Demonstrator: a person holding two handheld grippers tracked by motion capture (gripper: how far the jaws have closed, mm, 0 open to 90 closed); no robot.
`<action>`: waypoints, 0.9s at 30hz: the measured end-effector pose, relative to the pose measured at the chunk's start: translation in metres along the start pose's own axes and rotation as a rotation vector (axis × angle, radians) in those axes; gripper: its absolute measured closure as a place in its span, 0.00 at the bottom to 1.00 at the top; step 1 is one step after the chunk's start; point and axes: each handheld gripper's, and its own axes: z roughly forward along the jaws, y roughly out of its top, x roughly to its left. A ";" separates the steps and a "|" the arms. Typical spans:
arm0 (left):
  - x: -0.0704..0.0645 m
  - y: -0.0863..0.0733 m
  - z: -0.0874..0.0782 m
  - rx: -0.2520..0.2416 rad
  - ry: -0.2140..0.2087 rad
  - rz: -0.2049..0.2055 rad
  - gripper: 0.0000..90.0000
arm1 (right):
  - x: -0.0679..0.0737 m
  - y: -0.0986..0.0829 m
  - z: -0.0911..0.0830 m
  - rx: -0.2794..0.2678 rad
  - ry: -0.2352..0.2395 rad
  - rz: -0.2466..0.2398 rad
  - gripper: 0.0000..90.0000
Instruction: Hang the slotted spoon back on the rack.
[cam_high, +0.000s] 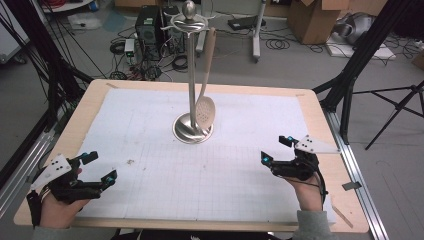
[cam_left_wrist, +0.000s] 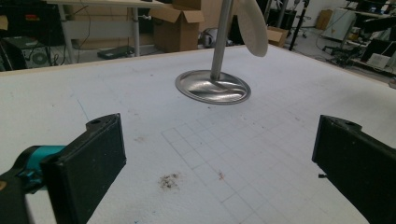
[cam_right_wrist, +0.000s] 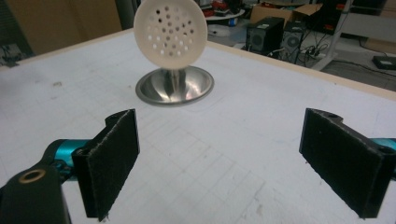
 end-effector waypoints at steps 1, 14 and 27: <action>0.000 0.000 0.000 -0.001 -0.001 0.000 0.03 | 0.000 -0.002 -0.002 0.000 0.000 0.002 0.12; 0.002 0.002 0.001 -0.025 0.002 0.002 0.03 | -0.009 -0.023 -0.036 -0.072 -0.037 0.049 0.12; 0.002 -0.001 0.005 -0.007 0.000 0.008 0.03 | -0.006 -0.044 -0.063 -0.092 -0.103 0.064 0.12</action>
